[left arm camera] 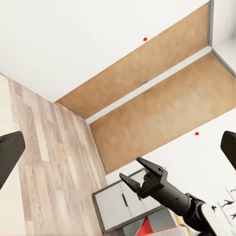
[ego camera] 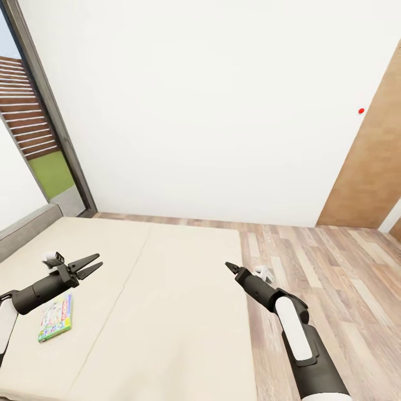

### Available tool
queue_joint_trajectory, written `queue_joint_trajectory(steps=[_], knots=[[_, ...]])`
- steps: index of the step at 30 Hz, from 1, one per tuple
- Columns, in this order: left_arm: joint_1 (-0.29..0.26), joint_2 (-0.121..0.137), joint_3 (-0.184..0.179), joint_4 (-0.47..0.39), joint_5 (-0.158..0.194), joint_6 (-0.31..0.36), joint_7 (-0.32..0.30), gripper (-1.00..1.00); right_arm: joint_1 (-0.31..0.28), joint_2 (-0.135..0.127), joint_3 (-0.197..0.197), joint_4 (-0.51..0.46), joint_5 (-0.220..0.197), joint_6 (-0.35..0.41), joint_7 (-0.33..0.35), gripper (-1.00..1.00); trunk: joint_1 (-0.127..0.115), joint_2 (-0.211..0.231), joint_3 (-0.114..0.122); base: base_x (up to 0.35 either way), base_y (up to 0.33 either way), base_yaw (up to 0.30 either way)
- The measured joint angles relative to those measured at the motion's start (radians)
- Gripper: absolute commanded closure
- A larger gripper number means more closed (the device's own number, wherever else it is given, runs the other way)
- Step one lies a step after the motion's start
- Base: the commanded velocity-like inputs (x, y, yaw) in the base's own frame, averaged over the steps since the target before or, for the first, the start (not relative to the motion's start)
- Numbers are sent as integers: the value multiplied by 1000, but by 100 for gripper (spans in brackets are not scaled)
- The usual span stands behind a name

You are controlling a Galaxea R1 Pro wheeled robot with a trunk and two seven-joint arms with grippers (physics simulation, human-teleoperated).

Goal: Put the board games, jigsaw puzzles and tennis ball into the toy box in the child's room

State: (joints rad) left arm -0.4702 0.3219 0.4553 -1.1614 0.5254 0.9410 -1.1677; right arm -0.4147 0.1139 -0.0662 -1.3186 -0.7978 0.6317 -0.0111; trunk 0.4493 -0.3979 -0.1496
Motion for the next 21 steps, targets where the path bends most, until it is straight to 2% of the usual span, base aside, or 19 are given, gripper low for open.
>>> queue_joint_trajectory(steps=[6, 12, 21], knots=[[0, 0, 0, 0, 0, 0, 0, -100, 0, 0, 0, 0, 0, 0, 0, -100, 0, 0, 3, 6, 189, -112], [0, 0, 0, 0, 1, 0, -1, -100, 0, 0, 0, 0, 0, 0, 0, -100, 0, 0, 4, 1, 84, -28], [0, 0, 0, 0, 1, 0, -1, -100, 0, 0, 0, 0, 0, 0, 0, -100, 0, 0, 4, 0, 172, -38]])
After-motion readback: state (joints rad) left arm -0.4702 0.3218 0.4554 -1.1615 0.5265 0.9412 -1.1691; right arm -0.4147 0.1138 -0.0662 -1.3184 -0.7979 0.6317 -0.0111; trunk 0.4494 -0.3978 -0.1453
